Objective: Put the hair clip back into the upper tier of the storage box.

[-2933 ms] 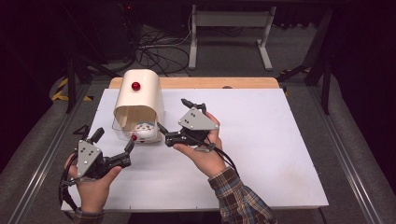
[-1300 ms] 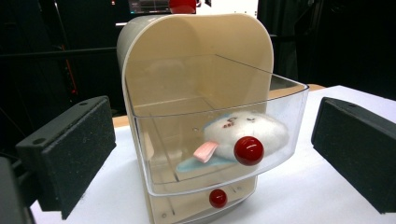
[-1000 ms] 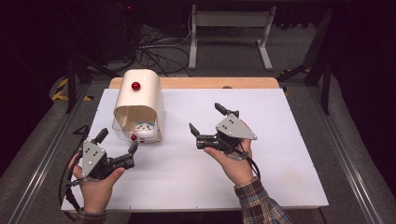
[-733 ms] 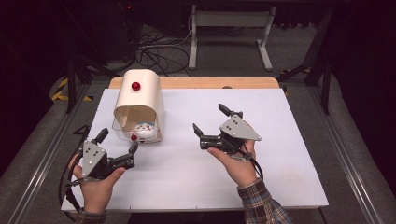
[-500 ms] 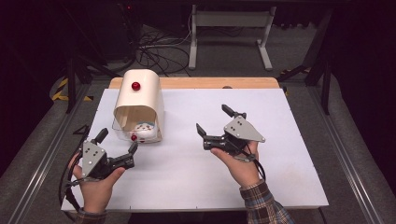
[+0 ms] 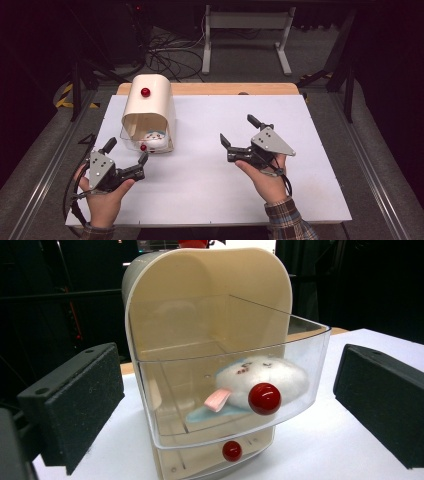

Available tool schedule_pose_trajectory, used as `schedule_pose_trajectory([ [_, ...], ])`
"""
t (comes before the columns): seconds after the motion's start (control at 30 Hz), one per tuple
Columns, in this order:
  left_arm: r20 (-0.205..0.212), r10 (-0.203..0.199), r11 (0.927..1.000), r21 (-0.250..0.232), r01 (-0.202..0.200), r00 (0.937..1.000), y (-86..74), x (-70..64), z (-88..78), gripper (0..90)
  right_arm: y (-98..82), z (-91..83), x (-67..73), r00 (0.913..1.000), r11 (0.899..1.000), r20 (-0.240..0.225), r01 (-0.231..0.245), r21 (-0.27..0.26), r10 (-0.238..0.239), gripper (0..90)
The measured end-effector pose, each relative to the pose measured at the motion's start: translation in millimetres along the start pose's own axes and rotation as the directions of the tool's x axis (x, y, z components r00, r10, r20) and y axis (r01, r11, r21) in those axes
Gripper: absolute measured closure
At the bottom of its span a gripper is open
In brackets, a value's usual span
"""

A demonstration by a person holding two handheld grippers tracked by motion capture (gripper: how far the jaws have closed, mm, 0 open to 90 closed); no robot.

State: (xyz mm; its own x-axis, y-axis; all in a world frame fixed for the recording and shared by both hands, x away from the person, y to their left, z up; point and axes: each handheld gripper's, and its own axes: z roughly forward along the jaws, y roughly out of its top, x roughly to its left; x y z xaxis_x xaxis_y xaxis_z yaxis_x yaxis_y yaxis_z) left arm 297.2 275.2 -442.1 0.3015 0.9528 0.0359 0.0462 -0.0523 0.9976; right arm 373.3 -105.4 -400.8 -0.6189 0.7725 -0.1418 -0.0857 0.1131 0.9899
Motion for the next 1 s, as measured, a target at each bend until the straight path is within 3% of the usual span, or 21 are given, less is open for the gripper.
schedule_pose_trajectory([
  [1.0,-0.003,0.004,1.0,0.002,-0.004,1.0,-1.6,-1.0,1.1,0.5,-16.8,-44.5,-30.4,0.9953,0.999,0.088,-0.039,-0.014,0.041,3.7],
])
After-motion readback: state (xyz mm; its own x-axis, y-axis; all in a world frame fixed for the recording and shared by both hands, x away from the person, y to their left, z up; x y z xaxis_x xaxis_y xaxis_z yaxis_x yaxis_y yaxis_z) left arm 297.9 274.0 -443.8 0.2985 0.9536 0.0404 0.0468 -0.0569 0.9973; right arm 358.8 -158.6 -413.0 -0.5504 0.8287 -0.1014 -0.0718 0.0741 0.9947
